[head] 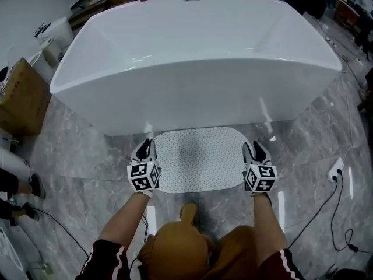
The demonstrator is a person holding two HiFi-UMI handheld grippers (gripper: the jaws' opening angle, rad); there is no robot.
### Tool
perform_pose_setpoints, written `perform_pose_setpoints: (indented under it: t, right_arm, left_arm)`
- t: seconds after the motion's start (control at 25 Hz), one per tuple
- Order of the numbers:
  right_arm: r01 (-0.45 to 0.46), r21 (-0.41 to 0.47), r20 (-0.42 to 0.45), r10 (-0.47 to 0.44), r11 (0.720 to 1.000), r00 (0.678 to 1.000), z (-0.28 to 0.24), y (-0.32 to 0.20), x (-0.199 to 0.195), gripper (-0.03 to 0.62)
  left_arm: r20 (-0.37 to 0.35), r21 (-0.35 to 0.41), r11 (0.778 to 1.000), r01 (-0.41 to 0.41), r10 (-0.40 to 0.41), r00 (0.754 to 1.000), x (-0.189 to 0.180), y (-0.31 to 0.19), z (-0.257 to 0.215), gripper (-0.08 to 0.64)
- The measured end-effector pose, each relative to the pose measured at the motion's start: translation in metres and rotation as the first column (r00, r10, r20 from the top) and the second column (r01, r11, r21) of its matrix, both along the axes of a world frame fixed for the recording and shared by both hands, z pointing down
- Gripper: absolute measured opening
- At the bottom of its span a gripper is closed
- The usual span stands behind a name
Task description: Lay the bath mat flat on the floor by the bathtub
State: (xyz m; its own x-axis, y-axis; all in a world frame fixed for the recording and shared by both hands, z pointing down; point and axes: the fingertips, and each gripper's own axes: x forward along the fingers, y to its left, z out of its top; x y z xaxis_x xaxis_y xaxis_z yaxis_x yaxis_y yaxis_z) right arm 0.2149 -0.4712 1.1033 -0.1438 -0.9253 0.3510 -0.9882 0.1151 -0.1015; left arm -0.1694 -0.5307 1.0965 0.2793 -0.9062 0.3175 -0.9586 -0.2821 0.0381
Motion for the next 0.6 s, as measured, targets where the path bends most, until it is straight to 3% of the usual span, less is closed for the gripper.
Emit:
perform_pose_setpoints:
  t: [0.24,0.6]
  right_arm:
    - [0.013,-0.068,-0.002,-0.013,0.998,1.0,-0.07,-0.002,-0.008,0.166]
    - [0.029,-0.177,-0.007,-0.031,0.984,0.999,-0.219,0.024,-0.011,0.166]
  left_arm:
    - [0.026,-0.023,1.0,-0.002,0.003,1.0,-0.008,0.001,-0.078,0.057]
    - [-0.043,-0.044,0.998,0.046,-0.048,0.998,-0.019,0.029,-0.239,0.057]
